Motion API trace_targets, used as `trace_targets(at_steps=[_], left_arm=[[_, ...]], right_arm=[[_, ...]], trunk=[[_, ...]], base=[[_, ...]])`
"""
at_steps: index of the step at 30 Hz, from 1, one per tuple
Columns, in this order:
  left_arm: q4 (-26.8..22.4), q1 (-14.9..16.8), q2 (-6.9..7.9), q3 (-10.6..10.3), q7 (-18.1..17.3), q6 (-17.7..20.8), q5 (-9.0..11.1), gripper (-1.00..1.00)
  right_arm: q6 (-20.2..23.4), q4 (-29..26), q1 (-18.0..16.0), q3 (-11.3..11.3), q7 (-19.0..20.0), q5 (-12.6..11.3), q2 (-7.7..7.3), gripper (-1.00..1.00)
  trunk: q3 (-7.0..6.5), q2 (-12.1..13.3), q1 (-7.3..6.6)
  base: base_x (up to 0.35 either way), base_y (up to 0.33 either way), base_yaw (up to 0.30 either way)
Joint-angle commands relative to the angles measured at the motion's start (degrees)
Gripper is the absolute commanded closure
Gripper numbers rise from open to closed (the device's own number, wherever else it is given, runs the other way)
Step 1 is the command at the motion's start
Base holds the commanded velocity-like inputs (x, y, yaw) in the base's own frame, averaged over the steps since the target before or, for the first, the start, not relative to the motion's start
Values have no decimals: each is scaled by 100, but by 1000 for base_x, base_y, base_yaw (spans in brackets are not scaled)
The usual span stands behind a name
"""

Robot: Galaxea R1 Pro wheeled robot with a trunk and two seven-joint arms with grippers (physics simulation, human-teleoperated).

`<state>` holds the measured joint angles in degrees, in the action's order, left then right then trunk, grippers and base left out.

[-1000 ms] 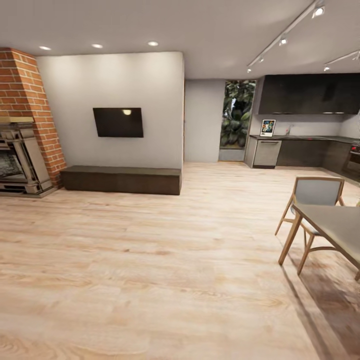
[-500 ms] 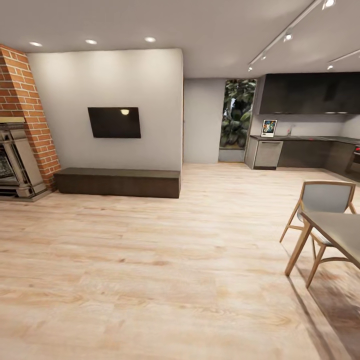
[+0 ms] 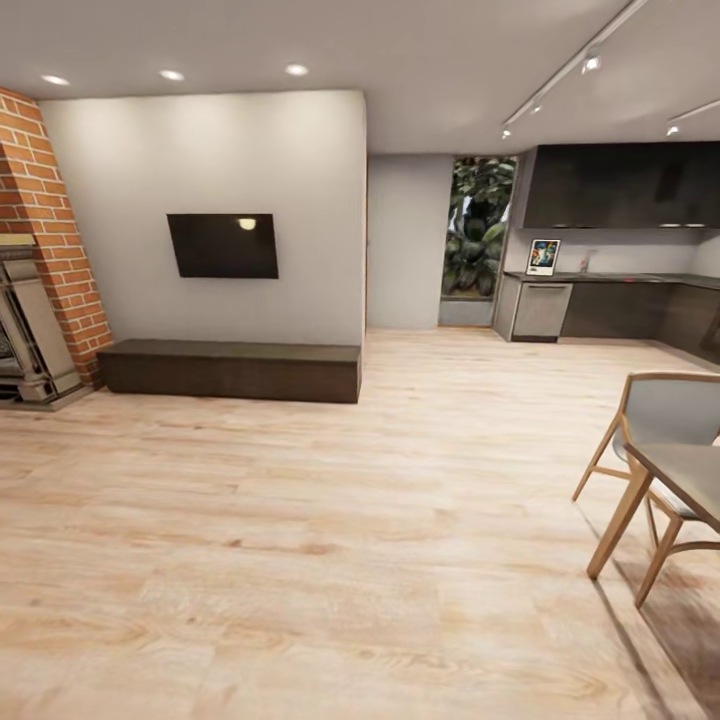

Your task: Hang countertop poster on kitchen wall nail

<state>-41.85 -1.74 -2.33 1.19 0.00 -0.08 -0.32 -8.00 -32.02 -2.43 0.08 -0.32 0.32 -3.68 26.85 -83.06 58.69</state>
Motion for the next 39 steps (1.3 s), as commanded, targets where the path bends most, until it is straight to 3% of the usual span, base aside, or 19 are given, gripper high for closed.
trace_targets(at_steps=[1, 13, 39], left_arm=[[-8, -1, -4, 12, 0, -1, -3, -100], [-8, -1, 147, 12, 0, -1, 5, -100], [-8, -1, 154, 12, 0, -1, 5, -100]], right_arm=[[-17, 3, -3, 1, -3, 3, -1, -100], [-20, 5, -3, 1, -3, 11, -1, -100], [-26, 3, -3, 1, -3, 10, -1, -100]], trunk=[[5, -2, 4], [5, -2, 4], [5, -2, 4]], base=[[338, 0, 0], [338, 0, 0], [338, -18, 0]])
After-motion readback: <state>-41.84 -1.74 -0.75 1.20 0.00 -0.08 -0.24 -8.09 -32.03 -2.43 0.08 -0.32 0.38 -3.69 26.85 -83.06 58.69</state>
